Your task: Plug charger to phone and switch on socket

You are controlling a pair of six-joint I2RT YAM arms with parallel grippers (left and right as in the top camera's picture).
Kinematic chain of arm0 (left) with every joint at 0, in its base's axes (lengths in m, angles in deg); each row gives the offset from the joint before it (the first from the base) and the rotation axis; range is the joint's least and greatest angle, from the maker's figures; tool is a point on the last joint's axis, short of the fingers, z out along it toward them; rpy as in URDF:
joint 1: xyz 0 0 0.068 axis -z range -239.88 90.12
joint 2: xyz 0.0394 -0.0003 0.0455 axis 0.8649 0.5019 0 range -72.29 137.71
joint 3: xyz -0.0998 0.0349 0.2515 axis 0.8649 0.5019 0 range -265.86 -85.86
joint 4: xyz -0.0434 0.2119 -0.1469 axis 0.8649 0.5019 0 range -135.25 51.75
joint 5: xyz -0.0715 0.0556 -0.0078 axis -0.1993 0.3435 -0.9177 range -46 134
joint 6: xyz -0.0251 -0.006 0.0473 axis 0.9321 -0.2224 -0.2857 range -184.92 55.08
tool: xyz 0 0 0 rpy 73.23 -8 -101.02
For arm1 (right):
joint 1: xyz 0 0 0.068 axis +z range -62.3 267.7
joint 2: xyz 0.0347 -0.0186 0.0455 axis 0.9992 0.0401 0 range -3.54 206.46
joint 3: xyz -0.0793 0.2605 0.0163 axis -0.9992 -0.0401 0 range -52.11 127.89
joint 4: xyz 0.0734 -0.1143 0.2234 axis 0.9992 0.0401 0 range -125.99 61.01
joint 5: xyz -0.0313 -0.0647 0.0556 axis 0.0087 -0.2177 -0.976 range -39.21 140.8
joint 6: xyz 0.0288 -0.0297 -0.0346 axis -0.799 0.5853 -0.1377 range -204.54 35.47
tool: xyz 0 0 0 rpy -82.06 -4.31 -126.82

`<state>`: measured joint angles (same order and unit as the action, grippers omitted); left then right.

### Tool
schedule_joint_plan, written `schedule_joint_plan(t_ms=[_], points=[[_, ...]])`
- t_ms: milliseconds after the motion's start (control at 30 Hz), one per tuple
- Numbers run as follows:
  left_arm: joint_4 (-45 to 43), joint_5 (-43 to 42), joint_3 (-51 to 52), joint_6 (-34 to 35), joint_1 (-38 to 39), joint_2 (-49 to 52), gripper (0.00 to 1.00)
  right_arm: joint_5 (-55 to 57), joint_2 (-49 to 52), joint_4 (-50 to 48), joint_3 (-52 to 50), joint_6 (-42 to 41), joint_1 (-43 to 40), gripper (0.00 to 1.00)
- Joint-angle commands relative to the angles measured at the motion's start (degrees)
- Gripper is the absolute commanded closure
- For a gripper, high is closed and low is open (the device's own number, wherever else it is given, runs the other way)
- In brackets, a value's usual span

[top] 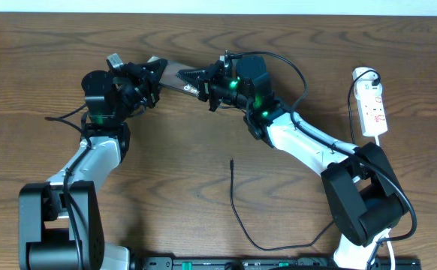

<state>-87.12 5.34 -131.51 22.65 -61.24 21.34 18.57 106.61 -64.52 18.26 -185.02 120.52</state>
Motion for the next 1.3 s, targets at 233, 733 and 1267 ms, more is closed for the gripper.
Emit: schedule_joint_plan(t_ms=[233, 733, 1267], points=[[-1.44, -0.74, -0.63, -1.73, -0.02, -1.14, 0.92, -1.77, -0.31, 0.66, 0.52, 0.11, 1.05, 0.99], [-1.44, -0.74, -0.63, -1.73, -0.02, -1.14, 0.92, -1.99, -0.31, 0.61, 0.52, 0.24, 1.09, 0.75], [1.11, -0.76, -0.63, -1.97, -1.09, -1.14, 0.92, -2.67, -0.31, 0.68, 0.52, 0.26, 0.98, 0.01]])
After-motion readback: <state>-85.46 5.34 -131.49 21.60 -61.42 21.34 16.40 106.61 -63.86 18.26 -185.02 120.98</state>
